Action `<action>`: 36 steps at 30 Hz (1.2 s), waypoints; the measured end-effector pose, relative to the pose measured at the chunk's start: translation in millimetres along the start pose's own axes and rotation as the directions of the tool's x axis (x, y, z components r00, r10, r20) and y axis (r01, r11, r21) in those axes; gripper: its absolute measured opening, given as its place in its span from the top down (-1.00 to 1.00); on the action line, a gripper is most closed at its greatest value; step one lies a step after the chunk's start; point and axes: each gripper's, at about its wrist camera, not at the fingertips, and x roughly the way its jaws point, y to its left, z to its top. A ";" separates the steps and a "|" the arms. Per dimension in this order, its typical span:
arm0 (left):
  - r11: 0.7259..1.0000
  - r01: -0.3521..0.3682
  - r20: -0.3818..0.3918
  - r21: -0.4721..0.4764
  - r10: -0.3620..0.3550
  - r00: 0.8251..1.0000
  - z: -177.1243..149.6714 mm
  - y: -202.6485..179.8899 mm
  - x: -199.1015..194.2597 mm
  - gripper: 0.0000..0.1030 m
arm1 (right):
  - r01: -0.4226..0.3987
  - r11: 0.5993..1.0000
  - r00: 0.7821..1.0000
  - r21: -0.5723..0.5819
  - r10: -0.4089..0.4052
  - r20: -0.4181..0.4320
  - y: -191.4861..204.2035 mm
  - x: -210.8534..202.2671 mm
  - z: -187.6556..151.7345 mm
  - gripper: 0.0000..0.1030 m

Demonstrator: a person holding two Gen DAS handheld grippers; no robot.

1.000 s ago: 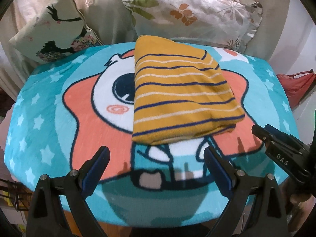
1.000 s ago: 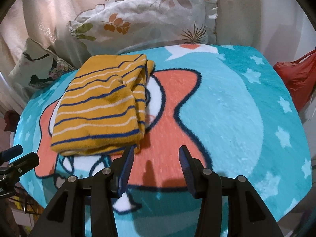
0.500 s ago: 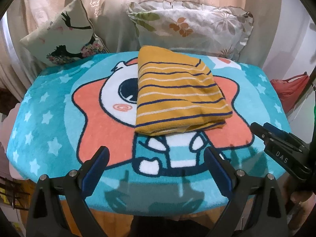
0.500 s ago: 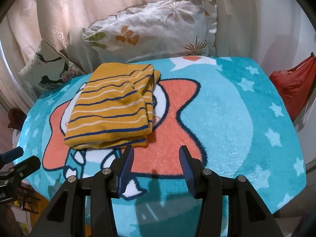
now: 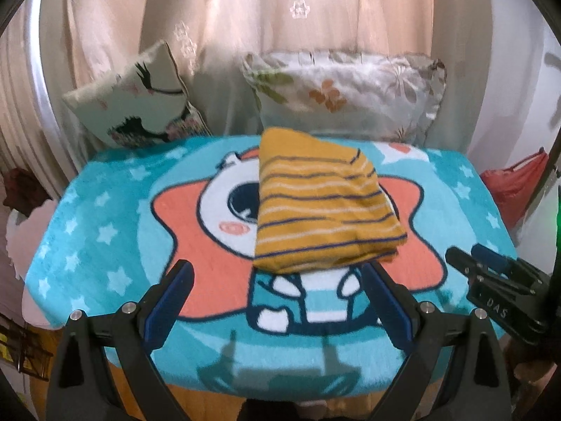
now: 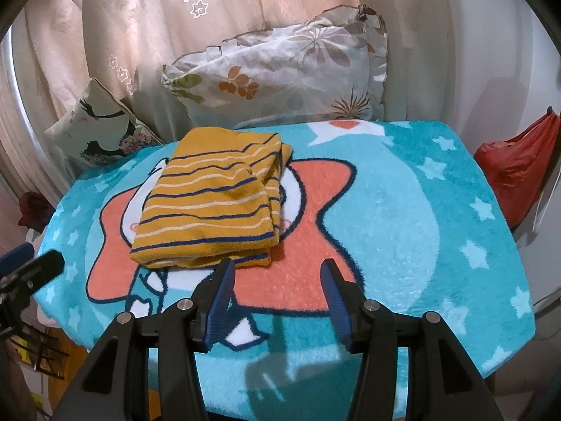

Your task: Fold small clothes

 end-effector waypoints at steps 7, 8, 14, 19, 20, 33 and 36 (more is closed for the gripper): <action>0.999 -0.025 0.084 -0.035 0.028 0.996 6.9 0.8 -12.5 -0.87 | 0.005 1.000 1.000 -0.017 -0.005 0.020 2.1 -7.3 3.0 -0.09; 0.999 -0.035 0.091 -0.037 0.038 0.995 7.5 0.8 -13.3 -0.87 | 0.005 1.000 1.000 -0.019 -0.005 0.021 2.5 -8.0 3.5 -0.09; 0.991 -0.124 0.193 -0.055 0.133 0.972 10.9 0.4 -27.0 -0.96 | -0.001 0.999 1.000 -0.038 0.001 0.024 8.3 -9.8 6.3 -0.11; 0.982 -0.122 0.311 -0.143 0.162 0.937 9.8 10.7 -47.1 -1.00 | -0.007 0.998 1.000 -0.065 0.009 0.027 17.8 -9.4 7.3 -0.12; 0.980 -0.125 0.319 -0.154 0.169 0.933 10.5 12.1 -49.2 -1.00 | -0.008 0.998 1.000 -0.069 0.009 0.028 19.5 -9.2 7.6 -0.12; 0.972 -0.151 0.444 -0.179 0.217 0.869 23.9 39.1 -83.8 -1.00 | -0.017 0.994 0.998 -0.109 0.023 0.055 36.8 -7.0 22.5 -0.15; 0.972 -0.125 0.417 -0.201 0.200 0.886 31.1 47.6 -84.8 -1.00 | -0.022 0.993 0.998 -0.118 0.030 0.063 40.5 -6.4 27.4 -0.16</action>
